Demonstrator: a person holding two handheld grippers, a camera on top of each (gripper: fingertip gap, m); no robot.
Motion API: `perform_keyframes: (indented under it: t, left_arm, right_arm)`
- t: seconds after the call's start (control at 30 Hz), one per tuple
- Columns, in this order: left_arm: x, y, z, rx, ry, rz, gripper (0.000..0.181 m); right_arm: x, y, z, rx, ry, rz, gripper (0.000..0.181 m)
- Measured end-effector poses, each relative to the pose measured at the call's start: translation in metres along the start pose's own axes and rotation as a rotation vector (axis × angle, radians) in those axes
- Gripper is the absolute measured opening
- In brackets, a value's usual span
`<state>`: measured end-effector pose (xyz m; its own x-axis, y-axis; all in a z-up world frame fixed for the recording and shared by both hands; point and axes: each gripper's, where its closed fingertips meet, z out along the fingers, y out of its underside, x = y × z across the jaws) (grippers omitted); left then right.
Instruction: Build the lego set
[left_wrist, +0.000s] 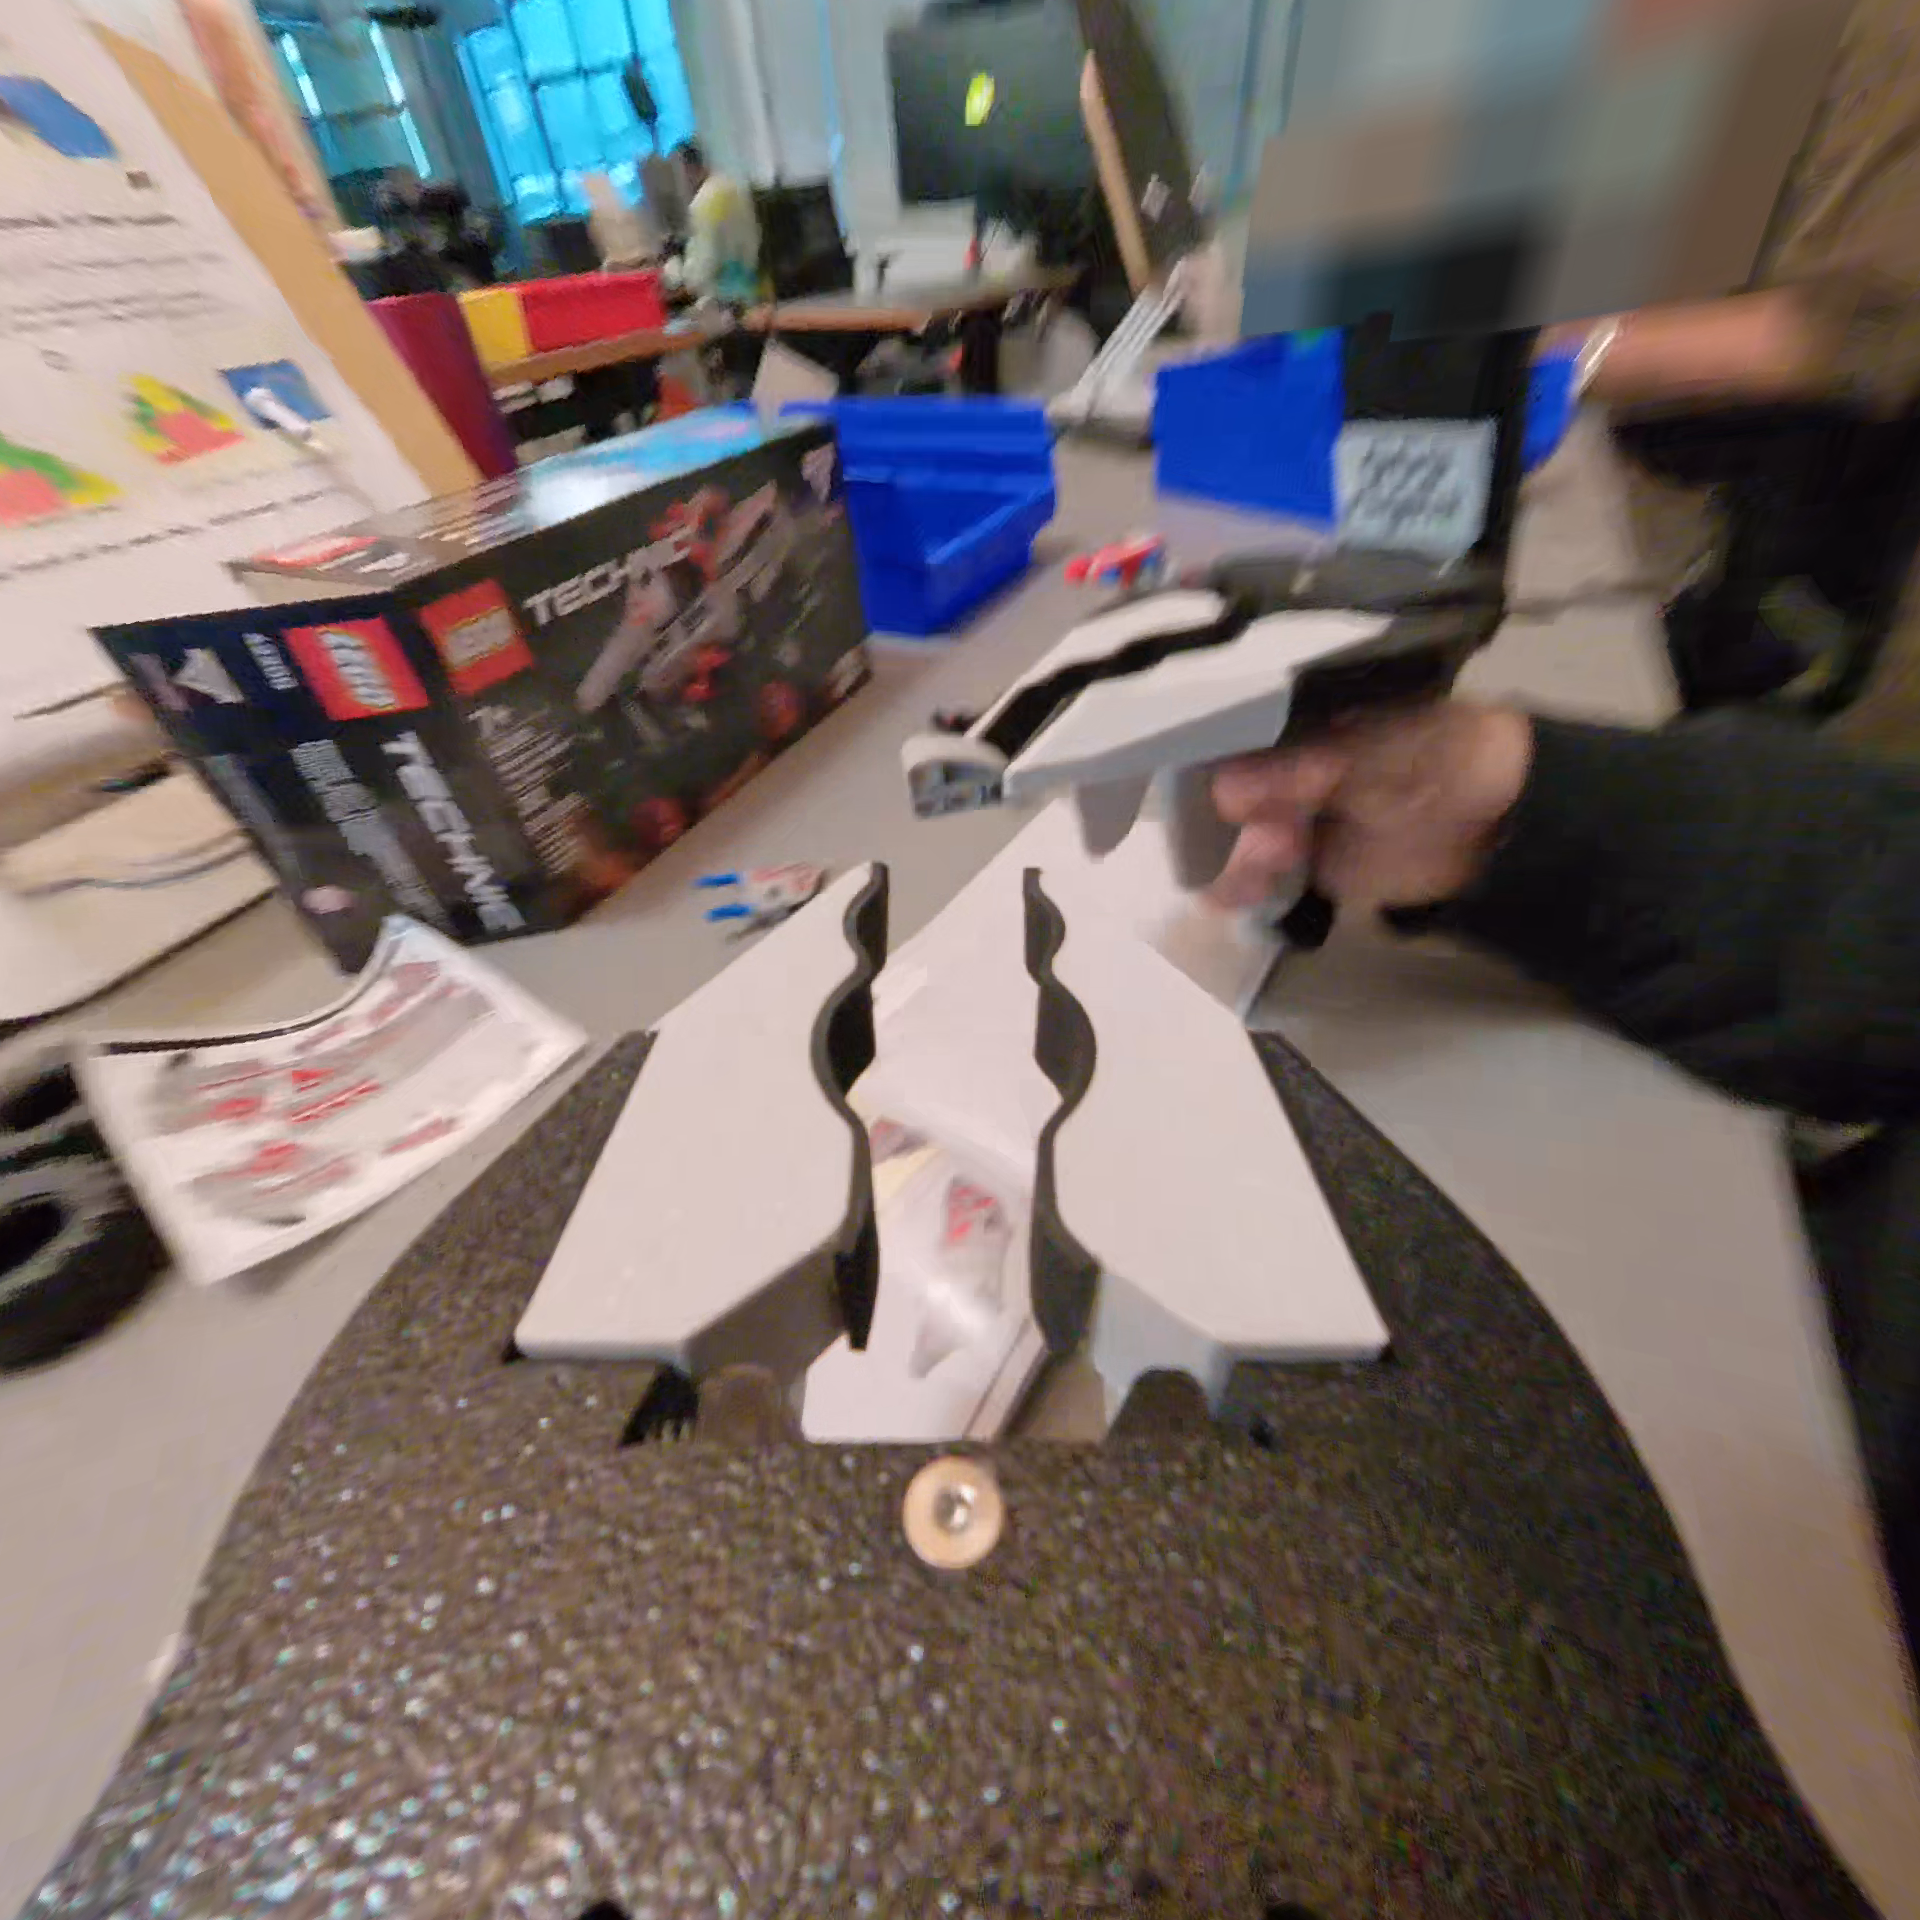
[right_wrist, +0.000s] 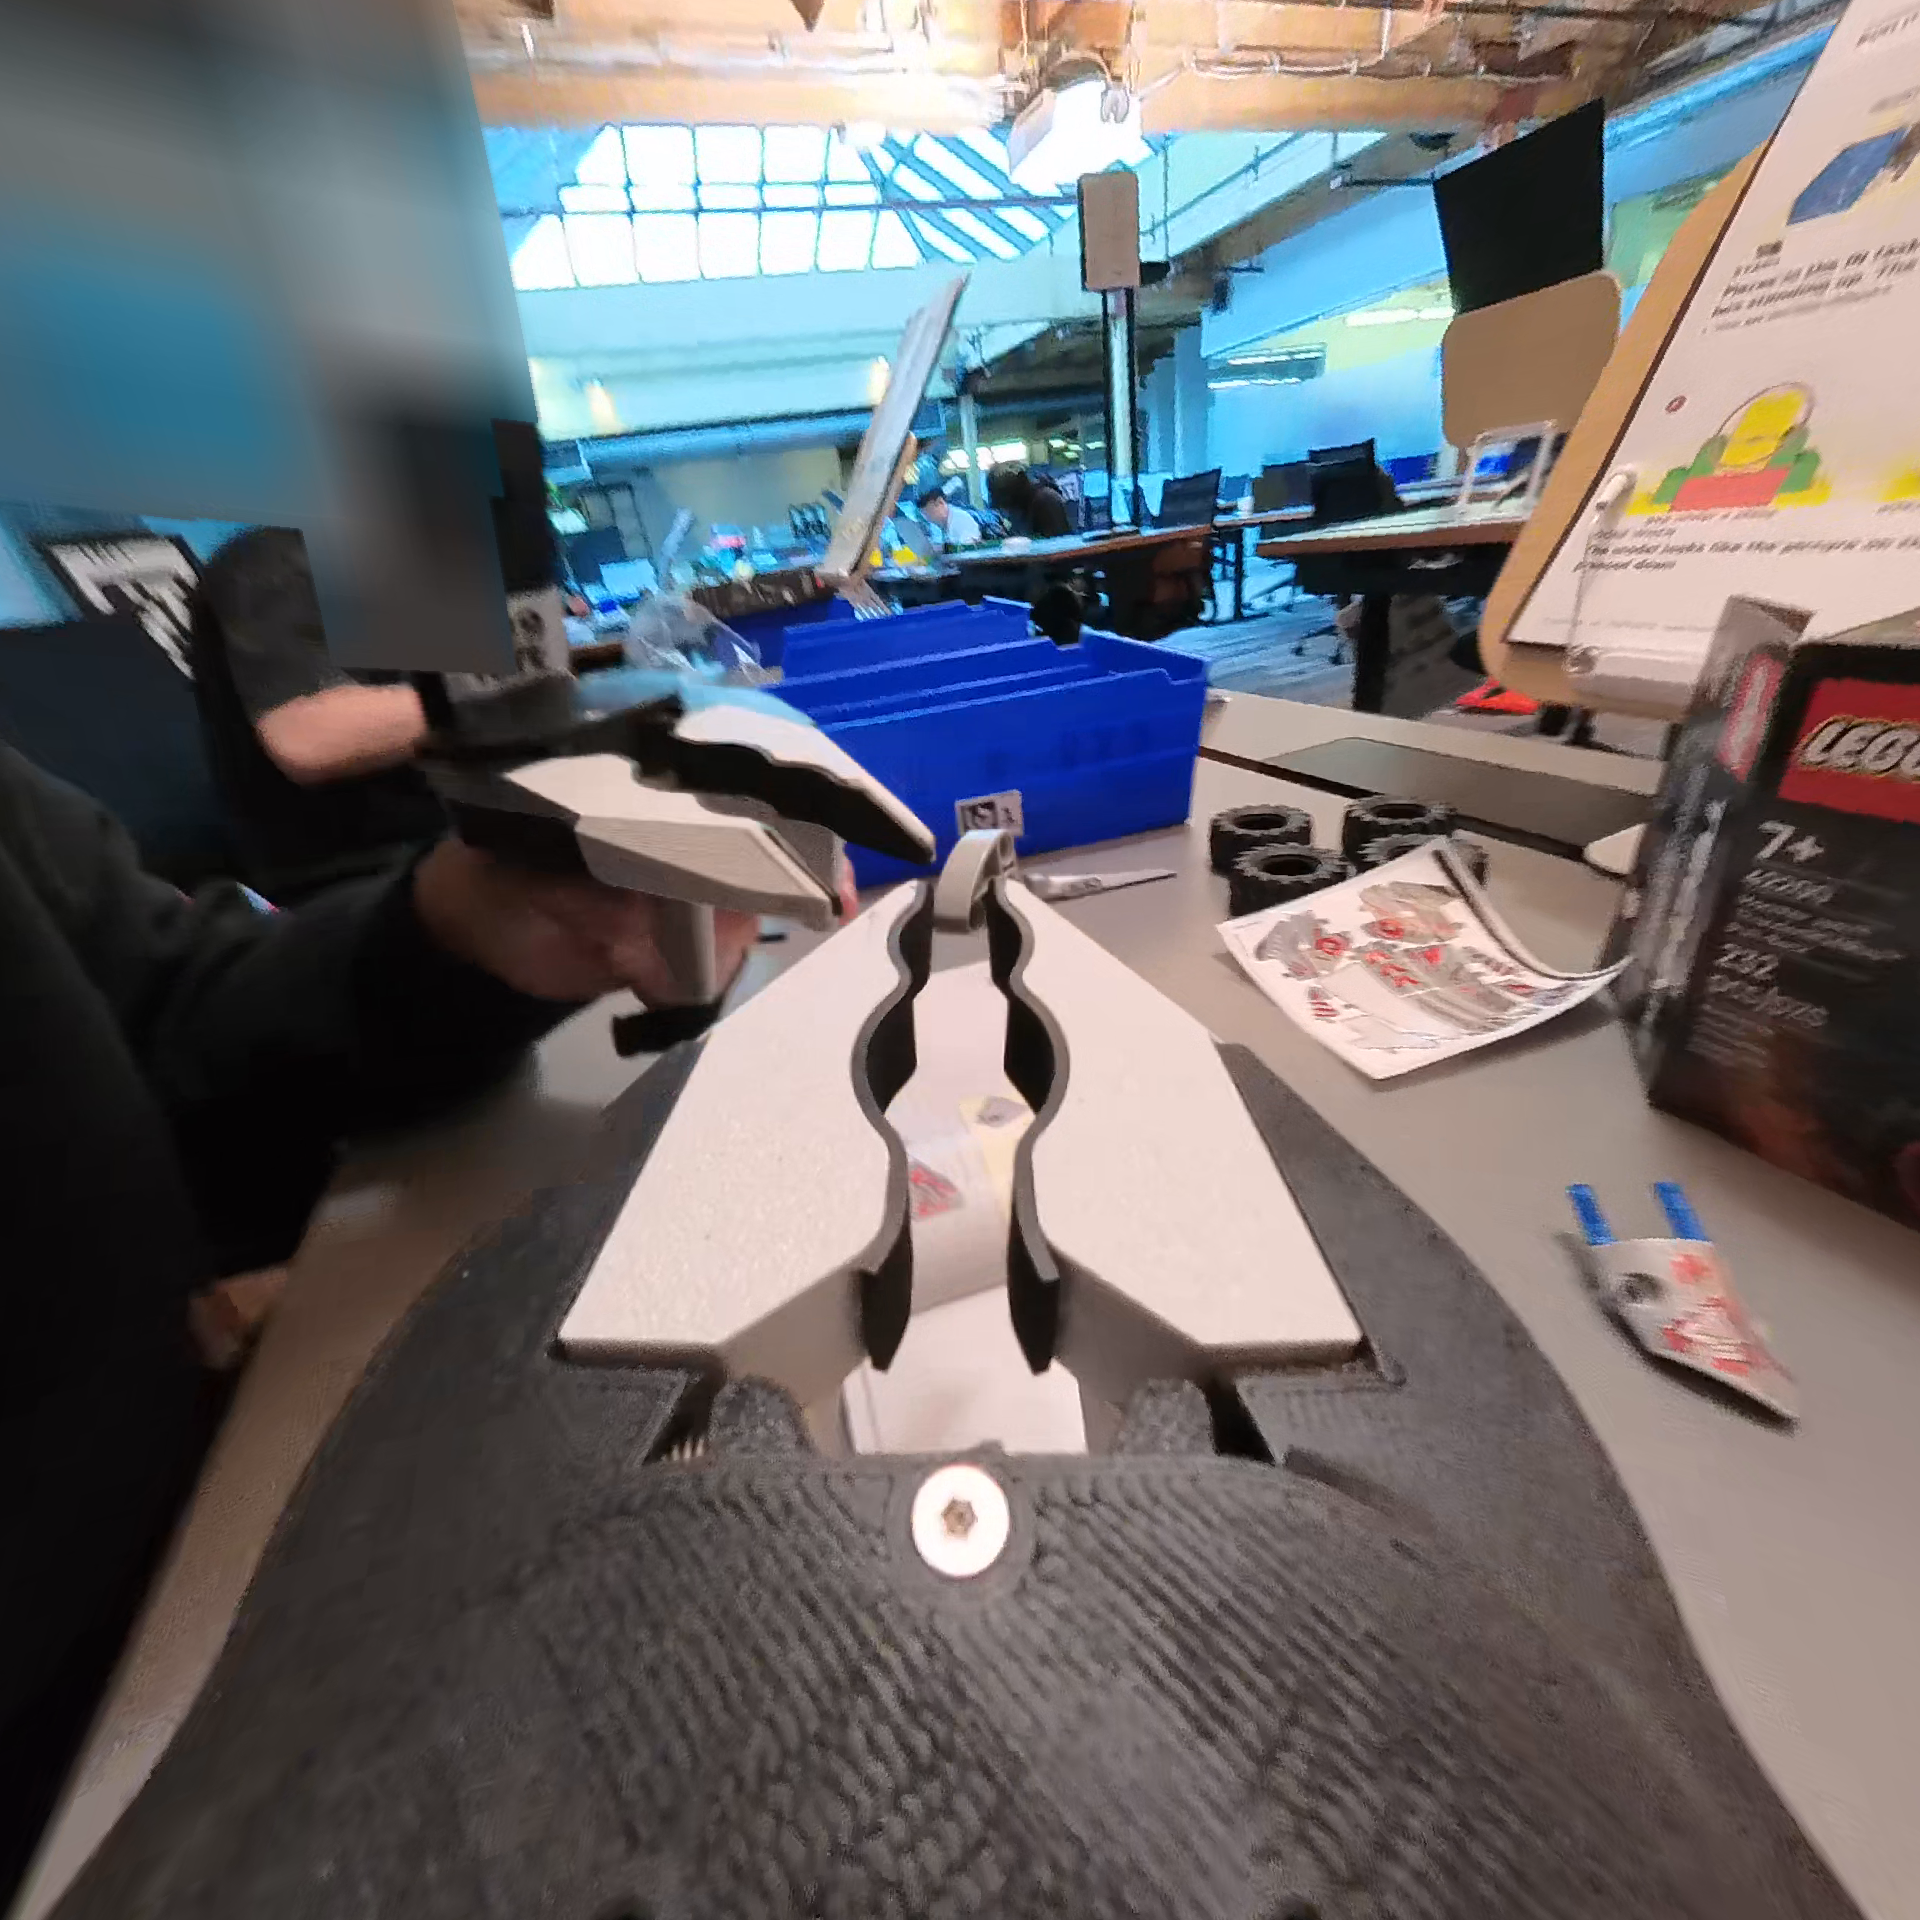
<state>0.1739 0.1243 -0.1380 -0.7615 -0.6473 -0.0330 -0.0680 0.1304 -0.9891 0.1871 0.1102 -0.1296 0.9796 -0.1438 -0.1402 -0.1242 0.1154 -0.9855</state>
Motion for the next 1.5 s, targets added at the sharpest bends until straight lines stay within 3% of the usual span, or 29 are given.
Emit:
perform_keyframes:
  t: [0.1,0.27,0.7,1.0,1.17,1.5]
  left_arm:
    - [-0.003,-0.008,-0.001,0.069,0.02,-0.066,0.027]
    - [0.005,-0.005,0.009,0.058,0.014,0.044,0.038]
    - [-0.001,0.001,0.021,0.052,-0.125,0.168,0.022]
    - [-0.001,0.006,0.021,0.026,-0.129,0.272,0.022]
    - [-0.005,0.008,0.022,0.025,-0.138,0.242,0.024]
    - [-0.002,0.008,0.022,0.008,-0.143,0.304,0.021]
  right_arm:
    - [0.0,-0.009,-0.002,0.072,-0.009,0.127,0.007]
    - [-0.005,-0.011,-0.001,0.117,-0.028,0.295,0.007]
    - [-0.011,0.003,0.009,0.066,0.01,0.28,0.007]
    - [-0.01,0.007,0.005,0.005,0.027,0.239,0.006]
    - [0.001,0.015,0.006,-0.021,0.133,0.23,0.006]
    - [-0.002,0.013,0.004,-0.034,0.123,0.235,0.007]
